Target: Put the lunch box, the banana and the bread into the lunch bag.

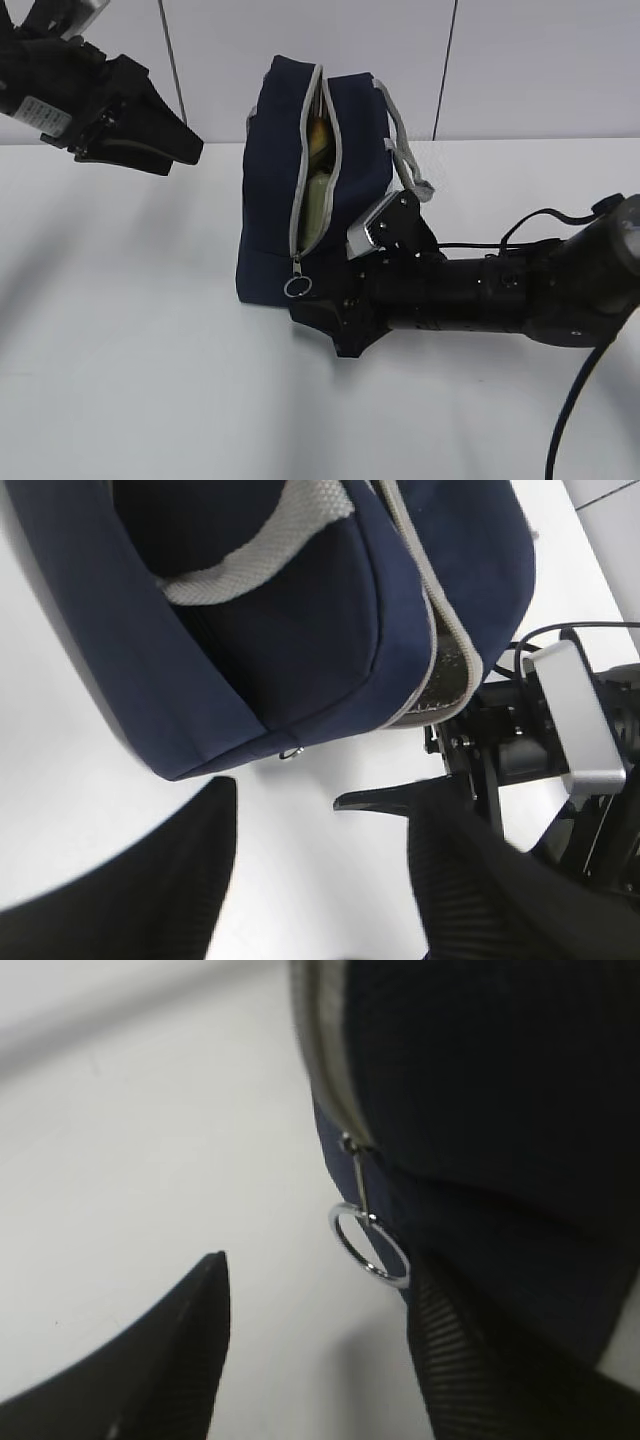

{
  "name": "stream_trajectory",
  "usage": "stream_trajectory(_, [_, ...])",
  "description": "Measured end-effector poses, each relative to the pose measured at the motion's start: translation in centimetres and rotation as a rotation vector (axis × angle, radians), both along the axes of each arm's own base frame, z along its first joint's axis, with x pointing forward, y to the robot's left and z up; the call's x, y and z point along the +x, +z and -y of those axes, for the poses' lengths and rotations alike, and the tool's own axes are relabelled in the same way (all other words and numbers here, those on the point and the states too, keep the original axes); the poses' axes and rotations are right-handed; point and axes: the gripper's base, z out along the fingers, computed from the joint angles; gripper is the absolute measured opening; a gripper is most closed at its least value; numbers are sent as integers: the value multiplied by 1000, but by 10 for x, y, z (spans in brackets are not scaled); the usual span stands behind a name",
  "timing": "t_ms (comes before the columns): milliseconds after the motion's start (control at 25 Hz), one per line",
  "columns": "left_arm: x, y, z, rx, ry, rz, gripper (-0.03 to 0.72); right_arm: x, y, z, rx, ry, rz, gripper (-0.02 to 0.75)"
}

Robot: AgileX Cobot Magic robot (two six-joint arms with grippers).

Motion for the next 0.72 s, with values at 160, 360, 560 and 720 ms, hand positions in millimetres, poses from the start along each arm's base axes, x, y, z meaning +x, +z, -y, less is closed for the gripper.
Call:
stream_trajectory(160, [0,0,0,0,-2,2,392,2,-3,-2,-7,19,-3,423])
stream_trajectory(360, [0,0,0,-1,-1,2,392,1,-4,-2,-10,25,-5,423])
stream_trajectory(560, [0,0,0,-1,-2,2,392,1,-4,-2,-9,31,-15,424])
stream_trajectory(720, [0,0,0,0,-5,5,392,-2,-5,-3,-15,55,-30,424])
